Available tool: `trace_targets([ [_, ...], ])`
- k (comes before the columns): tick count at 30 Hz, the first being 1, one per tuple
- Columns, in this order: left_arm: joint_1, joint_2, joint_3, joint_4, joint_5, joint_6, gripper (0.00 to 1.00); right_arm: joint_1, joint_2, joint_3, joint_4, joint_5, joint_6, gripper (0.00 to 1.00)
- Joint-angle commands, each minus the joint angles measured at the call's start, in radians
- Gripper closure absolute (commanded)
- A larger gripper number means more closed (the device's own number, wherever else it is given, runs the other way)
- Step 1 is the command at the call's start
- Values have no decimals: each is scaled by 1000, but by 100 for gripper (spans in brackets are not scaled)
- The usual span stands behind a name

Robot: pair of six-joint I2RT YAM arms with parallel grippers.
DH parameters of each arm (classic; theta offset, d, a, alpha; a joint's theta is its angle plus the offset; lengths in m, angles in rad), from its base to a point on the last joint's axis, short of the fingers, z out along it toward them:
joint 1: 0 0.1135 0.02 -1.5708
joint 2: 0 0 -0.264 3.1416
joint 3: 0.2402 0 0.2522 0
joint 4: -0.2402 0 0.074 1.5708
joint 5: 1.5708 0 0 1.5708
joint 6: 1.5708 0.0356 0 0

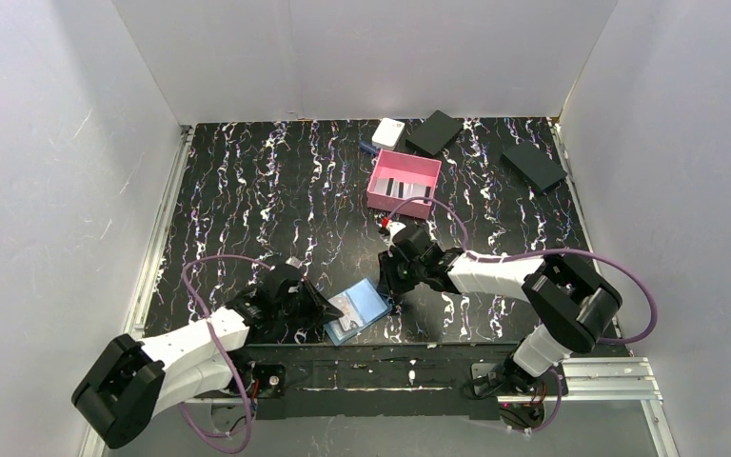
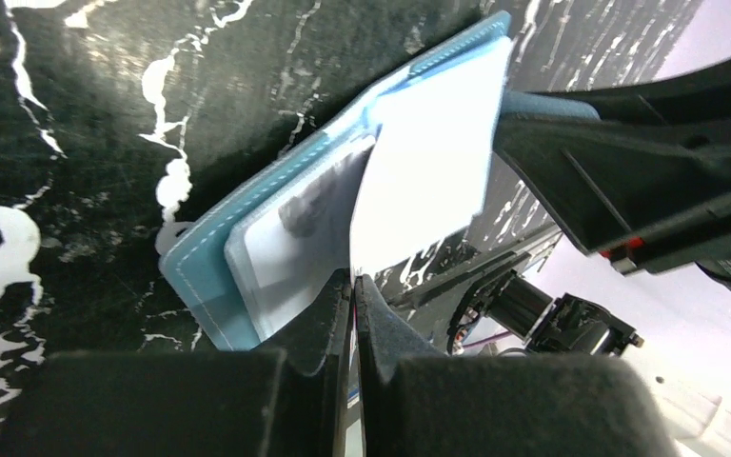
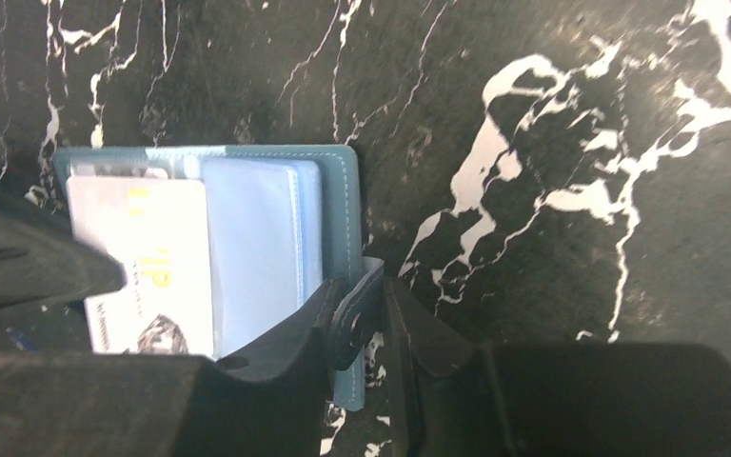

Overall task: Put the credit cards into the card holder
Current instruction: Insert the credit card into the card holder.

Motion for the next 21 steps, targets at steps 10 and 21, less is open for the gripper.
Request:
trace_targets([
  [10, 77, 141, 197, -227, -8, 310, 100, -37, -109, -20, -248, -136, 8, 43],
  [21, 77, 111, 197, -196, 104, 307, 100, -110, -157, 111, -282, -314, -143, 42],
])
